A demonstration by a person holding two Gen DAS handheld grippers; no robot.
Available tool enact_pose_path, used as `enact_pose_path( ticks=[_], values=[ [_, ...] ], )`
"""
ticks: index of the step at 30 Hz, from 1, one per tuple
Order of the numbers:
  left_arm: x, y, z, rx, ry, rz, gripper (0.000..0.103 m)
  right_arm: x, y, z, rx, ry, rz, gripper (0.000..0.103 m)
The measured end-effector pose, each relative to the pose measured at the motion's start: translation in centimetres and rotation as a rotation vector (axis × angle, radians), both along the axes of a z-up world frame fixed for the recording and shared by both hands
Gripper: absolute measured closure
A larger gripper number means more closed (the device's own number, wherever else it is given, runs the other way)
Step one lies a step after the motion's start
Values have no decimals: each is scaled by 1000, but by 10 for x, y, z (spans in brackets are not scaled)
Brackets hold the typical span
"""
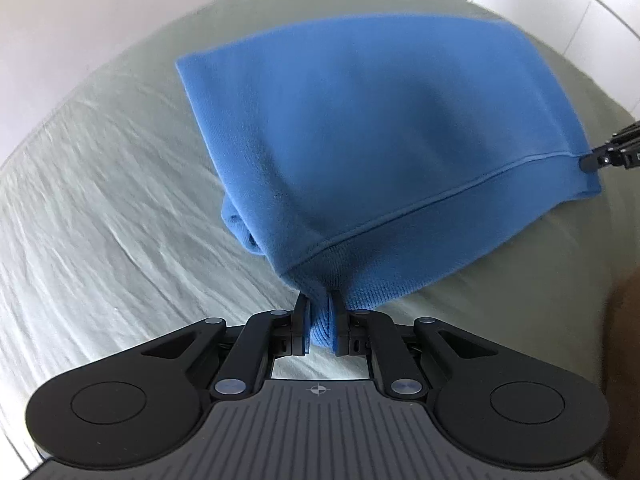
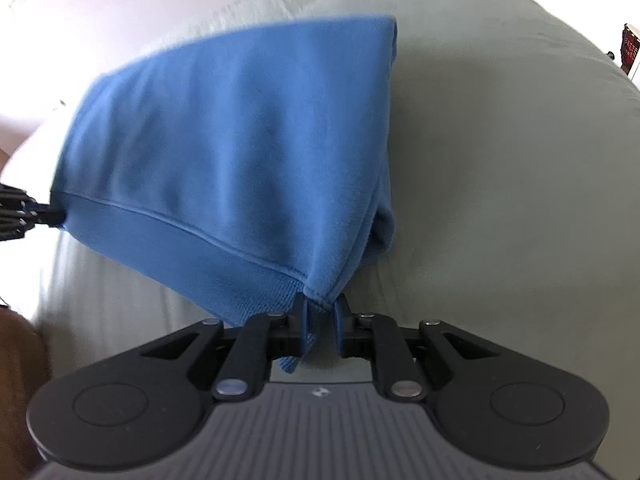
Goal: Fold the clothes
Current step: 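Lift the folded sweatshirt with both grippers and fold it over in half, then open both grippers to release the folded sweatshirt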
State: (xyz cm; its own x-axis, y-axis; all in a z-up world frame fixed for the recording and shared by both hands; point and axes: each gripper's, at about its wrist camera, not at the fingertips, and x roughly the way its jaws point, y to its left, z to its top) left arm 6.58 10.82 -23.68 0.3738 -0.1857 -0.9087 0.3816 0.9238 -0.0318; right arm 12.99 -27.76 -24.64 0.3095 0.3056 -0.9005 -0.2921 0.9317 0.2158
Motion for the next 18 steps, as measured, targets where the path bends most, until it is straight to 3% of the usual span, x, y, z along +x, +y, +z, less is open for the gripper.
enact_pose_path(
  ticks=[2,3,4,5,7,10,14,18],
  values=[
    [1,0,1,7,7,-12,85,2,-1,0,8,2,-4,86],
    [1,2,4,5,11,-18,79,2,-7,6,24,1,-15,78],
    [-1,7,8,5,0,-18,65,2,-12,12,39,-4,-27,69],
    [-3,11,13,6,-10,-18,58,1,-17,20,49,-16,-36,64],
    [-7,21,23,4,-34,-13,55,1,-27,36,67,-48,-56,57],
    [-6,40,41,5,-82,23,54,12,-47,61,116,-87,-107,57],
    [26,60,57,1,-157,154,53,45,-56,74,137,-118,-183,57],
    [66,57,59,-1,-223,263,53,102,-58,84,221,-152,-303,57]
  ],
)
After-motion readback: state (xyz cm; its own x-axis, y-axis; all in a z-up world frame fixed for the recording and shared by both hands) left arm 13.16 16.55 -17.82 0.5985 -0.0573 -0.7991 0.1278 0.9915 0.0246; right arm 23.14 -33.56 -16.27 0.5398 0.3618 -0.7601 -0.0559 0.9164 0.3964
